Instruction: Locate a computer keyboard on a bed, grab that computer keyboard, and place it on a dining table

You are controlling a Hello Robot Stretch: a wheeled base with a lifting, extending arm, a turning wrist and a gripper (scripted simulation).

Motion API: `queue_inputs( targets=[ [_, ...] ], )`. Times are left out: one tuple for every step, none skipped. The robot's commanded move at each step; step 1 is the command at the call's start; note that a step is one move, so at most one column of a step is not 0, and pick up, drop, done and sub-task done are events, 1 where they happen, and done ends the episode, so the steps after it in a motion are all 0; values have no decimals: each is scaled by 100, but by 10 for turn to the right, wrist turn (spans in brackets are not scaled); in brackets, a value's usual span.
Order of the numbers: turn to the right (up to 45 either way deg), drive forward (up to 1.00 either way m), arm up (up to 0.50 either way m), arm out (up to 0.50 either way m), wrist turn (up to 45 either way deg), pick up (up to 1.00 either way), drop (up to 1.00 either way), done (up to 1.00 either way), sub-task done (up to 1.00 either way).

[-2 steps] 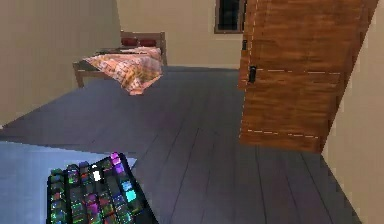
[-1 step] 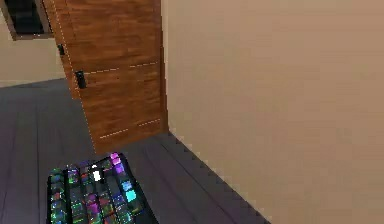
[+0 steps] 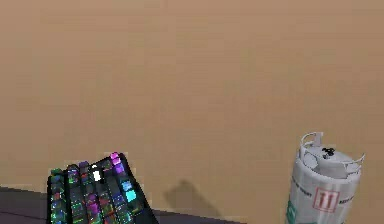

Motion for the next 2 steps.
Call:
queue_inputs(
  targets=[
    [90, 0, 0, 0, 0, 0, 0, 0, 0],
    [0, 5, 0, 0, 0, 0, 0, 0, 0]
  ],
)
